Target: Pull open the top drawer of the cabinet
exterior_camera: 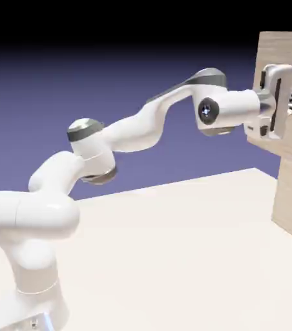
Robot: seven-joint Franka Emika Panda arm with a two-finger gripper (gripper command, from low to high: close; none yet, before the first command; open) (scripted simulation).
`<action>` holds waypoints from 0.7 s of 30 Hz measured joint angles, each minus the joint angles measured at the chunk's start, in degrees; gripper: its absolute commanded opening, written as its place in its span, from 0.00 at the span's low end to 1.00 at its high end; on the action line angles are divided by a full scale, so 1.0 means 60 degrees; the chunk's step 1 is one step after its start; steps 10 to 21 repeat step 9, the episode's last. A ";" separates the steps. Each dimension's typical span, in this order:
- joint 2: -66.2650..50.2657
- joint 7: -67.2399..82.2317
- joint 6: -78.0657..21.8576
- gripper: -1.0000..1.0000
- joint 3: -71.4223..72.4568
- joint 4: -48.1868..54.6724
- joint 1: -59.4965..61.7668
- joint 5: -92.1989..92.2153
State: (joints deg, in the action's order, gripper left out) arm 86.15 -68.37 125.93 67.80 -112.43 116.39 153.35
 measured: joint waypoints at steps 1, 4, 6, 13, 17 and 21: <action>0.0021 0.0053 -0.0138 0.00 -0.0065 -0.0346 -0.0211 -0.0046; 0.0098 0.0203 -0.0549 0.00 -0.0289 -0.1384 -0.0850 -0.0208; 0.0161 0.0294 -0.0819 0.00 -0.0463 -0.2077 -0.1282 -0.0344; 0.0163 0.0280 -0.0830 1.00 -0.0467 -0.2095 -0.1295 -0.0382; 0.0163 0.0280 -0.0830 1.00 -0.0467 -0.2095 -0.1295 -0.0382; 0.0163 0.0280 -0.0830 1.00 -0.0467 -0.2095 -0.1295 -0.0382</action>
